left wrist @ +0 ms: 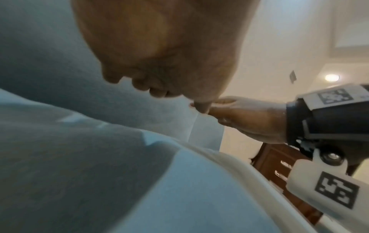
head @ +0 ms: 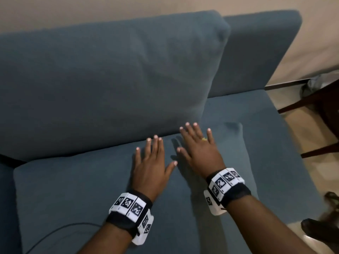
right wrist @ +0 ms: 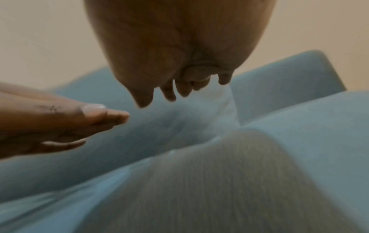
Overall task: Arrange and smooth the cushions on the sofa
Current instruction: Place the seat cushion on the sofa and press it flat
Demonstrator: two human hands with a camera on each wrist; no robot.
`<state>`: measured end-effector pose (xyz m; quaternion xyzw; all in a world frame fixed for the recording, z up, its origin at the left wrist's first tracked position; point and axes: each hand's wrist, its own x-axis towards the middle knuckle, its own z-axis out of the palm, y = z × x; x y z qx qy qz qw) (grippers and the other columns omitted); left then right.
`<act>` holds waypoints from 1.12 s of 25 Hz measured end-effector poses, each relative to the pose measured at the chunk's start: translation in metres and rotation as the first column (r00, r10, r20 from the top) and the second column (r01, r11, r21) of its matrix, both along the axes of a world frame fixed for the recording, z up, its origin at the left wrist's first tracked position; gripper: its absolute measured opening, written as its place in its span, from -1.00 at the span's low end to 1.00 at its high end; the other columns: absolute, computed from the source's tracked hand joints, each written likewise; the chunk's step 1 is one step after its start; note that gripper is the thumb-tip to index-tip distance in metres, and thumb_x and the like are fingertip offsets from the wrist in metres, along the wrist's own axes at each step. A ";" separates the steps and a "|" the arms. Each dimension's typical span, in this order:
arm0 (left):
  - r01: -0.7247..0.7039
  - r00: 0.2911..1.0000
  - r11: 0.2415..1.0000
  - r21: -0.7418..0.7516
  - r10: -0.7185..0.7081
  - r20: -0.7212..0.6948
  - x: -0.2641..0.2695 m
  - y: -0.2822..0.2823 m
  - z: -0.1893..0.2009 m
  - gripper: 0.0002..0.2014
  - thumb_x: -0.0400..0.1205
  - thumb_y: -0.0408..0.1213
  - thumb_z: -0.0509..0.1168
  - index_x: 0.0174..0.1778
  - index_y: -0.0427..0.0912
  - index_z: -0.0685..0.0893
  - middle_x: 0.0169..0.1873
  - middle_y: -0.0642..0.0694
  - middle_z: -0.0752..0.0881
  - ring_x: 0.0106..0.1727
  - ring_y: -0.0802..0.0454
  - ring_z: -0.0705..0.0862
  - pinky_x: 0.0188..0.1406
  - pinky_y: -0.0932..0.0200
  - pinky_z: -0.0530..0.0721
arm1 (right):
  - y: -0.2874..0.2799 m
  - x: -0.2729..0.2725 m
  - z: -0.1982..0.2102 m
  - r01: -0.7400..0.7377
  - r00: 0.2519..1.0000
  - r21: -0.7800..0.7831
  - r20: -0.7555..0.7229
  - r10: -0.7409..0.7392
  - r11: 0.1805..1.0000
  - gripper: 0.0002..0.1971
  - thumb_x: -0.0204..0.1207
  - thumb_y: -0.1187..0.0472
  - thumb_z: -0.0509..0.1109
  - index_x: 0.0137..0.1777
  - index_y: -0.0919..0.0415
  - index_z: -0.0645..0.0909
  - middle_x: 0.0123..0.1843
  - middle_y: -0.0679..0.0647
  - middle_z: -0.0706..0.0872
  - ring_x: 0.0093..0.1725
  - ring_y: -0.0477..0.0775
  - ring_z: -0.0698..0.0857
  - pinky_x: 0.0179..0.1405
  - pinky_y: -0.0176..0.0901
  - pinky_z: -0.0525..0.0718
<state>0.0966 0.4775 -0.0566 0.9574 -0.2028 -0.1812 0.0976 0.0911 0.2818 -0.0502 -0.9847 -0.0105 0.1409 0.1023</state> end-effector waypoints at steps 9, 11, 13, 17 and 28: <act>0.108 0.993 0.992 -0.061 -0.111 -0.044 0.018 -0.110 -0.009 -0.15 0.73 0.30 -0.12 0.79 -0.17 -0.22 0.78 -0.08 -0.26 0.79 -0.05 -0.27 0.74 -0.23 -0.27 | -0.124 -0.006 -0.019 0.220 0.974 0.021 0.058 -0.221 0.975 -0.31 0.71 -0.27 -0.07 0.80 -0.07 0.03 0.82 -0.10 -0.08 0.82 0.10 -0.11 0.73 0.29 -0.08; 0.228 0.972 0.973 -0.030 -0.229 -0.044 0.015 -0.130 -0.008 -0.18 0.74 0.28 -0.13 0.79 -0.12 -0.24 0.78 -0.05 -0.27 0.78 -0.02 -0.28 0.72 -0.18 -0.29 | -0.145 -0.014 -0.030 0.258 0.959 0.007 -0.123 -0.255 0.966 -0.28 0.70 -0.33 -0.08 0.81 -0.09 -0.05 0.83 -0.10 -0.13 0.82 0.08 -0.13 0.72 0.40 0.04; 0.320 0.942 0.944 0.076 -0.309 -0.131 0.005 -0.139 -0.016 -0.19 0.77 0.25 -0.08 0.78 -0.15 -0.22 0.79 -0.09 -0.20 0.79 -0.03 -0.21 0.73 -0.26 -0.25 | -0.156 -0.022 -0.031 0.277 0.941 0.107 -0.230 -0.247 0.955 -0.24 0.72 -0.31 0.04 0.81 -0.02 -0.08 0.84 -0.05 -0.15 0.81 0.08 -0.15 0.70 0.45 0.11; 0.197 0.980 0.971 -0.138 -0.193 0.042 -0.020 -0.142 -0.012 -0.18 0.77 0.16 0.03 0.79 -0.19 -0.19 0.78 -0.10 -0.22 0.80 -0.09 -0.20 0.75 -0.14 -0.25 | -0.153 -0.052 -0.013 0.389 0.873 0.329 0.167 -0.458 0.860 -0.33 0.78 -0.10 0.12 0.82 -0.02 -0.03 0.77 -0.22 -0.23 0.81 0.03 -0.18 0.73 0.11 -0.01; 0.321 0.946 0.943 0.086 -0.324 0.013 -0.078 -0.143 -0.019 -0.19 0.70 0.12 0.28 0.77 -0.21 0.14 0.76 -0.12 -0.02 0.77 -0.11 0.14 0.72 -0.30 0.10 | -0.111 -0.131 -0.036 0.316 0.949 0.180 -0.073 -0.308 0.931 -0.22 0.65 -0.32 -0.12 0.79 -0.11 -0.31 0.81 0.02 -0.31 0.81 0.14 -0.20 0.69 0.42 0.15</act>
